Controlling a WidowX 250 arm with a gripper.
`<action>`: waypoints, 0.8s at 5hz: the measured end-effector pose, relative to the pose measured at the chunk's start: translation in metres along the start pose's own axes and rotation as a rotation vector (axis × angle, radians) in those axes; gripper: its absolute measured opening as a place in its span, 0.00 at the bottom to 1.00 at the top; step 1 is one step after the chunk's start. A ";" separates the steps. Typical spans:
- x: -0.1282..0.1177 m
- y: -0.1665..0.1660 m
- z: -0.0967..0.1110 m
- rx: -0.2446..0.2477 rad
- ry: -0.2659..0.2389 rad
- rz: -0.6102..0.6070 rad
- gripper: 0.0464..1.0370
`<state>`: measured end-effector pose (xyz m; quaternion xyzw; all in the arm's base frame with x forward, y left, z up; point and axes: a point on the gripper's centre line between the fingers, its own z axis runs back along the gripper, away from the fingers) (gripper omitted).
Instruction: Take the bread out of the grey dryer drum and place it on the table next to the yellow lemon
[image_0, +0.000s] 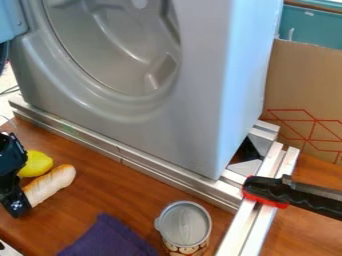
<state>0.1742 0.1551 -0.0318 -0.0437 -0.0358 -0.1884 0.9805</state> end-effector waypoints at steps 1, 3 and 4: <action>-0.002 -0.007 0.003 -0.013 -0.001 0.039 0.96; 0.000 -0.013 0.077 0.080 -0.069 0.077 0.96; -0.001 -0.016 0.103 0.106 -0.087 0.077 0.96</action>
